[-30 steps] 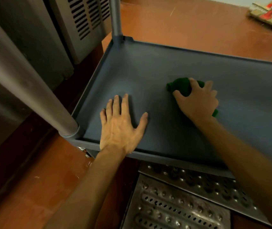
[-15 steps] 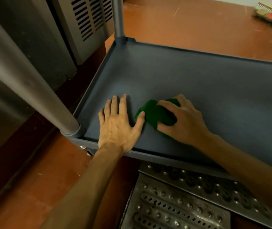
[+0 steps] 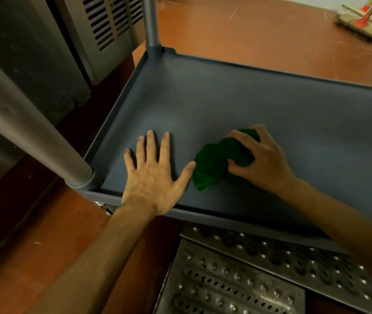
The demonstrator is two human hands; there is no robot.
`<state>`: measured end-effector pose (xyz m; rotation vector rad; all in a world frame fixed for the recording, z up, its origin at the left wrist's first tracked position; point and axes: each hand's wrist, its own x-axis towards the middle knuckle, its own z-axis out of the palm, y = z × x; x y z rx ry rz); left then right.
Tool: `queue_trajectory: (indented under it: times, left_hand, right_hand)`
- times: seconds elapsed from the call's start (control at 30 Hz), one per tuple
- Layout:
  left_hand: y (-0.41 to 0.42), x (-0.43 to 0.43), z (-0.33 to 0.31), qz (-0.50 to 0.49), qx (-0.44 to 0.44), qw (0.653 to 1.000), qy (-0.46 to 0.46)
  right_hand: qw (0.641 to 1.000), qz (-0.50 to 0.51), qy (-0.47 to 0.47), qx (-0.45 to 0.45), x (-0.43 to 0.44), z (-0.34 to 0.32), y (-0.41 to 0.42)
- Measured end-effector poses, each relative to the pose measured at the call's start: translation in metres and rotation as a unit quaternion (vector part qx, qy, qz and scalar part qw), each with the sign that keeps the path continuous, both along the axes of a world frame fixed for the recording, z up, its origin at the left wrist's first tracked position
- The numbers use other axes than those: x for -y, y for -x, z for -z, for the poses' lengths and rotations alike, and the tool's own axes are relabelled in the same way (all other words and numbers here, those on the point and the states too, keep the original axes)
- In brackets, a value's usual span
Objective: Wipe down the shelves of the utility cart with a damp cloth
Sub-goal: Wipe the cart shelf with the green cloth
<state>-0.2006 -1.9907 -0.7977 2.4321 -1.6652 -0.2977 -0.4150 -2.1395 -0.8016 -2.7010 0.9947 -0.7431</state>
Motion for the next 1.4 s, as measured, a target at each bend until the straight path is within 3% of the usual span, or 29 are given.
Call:
queue_trajectory:
  times: [0.43, 0.73, 1.03, 1.4]
  left_hand:
    - [-0.001, 0.002, 0.002, -0.014, -0.047, 0.998, 0.036]
    - [-0.004, 0.017, 0.003, -0.006, -0.057, 0.997, 0.06]
    - [-0.003, 0.016, -0.006, -0.019, -0.064, 0.991, 0.114]
    - [-0.003, 0.013, -0.01, -0.051, -0.052, 0.987, 0.144]
  right_hand:
    - [0.987, 0.16, -0.021, -0.003, 0.154, 0.013, -0.058]
    - [0.963, 0.267, -0.033, 0.01, 0.192, 0.004, -0.094]
    - [0.974, 0.21, -0.079, 0.0, 0.171, -0.011, -0.083]
    - [0.988, 0.126, -0.087, -0.008, 0.087, -0.005, -0.032]
